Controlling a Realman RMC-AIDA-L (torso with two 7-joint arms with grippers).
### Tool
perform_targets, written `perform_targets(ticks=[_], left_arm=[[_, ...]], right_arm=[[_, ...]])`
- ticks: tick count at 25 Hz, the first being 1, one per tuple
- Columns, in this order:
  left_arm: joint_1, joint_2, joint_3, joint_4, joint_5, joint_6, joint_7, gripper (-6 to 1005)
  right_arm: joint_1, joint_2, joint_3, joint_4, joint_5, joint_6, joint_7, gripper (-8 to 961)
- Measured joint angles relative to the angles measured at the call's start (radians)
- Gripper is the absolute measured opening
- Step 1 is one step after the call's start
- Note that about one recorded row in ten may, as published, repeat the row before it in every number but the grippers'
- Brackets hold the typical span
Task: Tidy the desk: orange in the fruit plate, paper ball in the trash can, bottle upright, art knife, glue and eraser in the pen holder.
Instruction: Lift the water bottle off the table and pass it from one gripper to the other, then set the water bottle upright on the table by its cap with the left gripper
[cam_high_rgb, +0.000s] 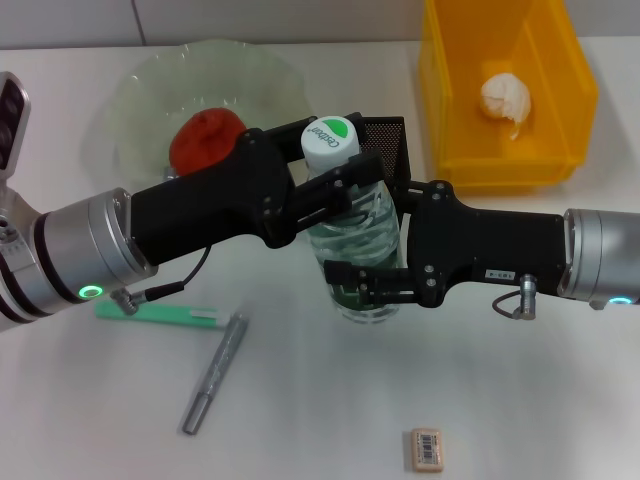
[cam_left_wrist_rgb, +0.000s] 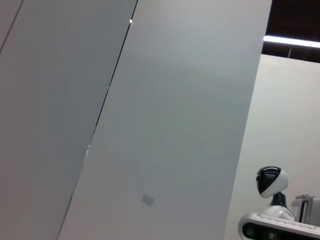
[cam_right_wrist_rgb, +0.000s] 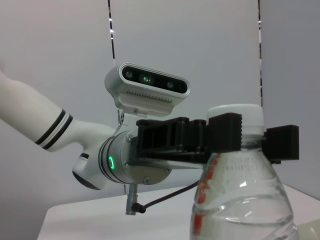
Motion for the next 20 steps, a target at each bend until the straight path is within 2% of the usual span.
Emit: perform_targets(ticks=[7, 12, 20], left_arm=[[-0.002, 0.0, 0.015, 0.002, -0.003, 0.0, 0.0, 445], [-0.003, 0.0, 0.015, 0.004, -0.002, 0.001, 0.0, 438], [0.0, 0.0, 0.013, 0.005, 0.003, 0.009, 0.0, 439]], right_arm=[[0.006, 0.0, 0.0, 0.007, 0.001, -0.001, -0.001, 767], [0.036, -0.002, -0.006, 0.04, 0.02, -0.007, 0.009, 767], [0.035, 0.0, -0.012, 0.048, 0.03, -0.008, 0.001, 780]])
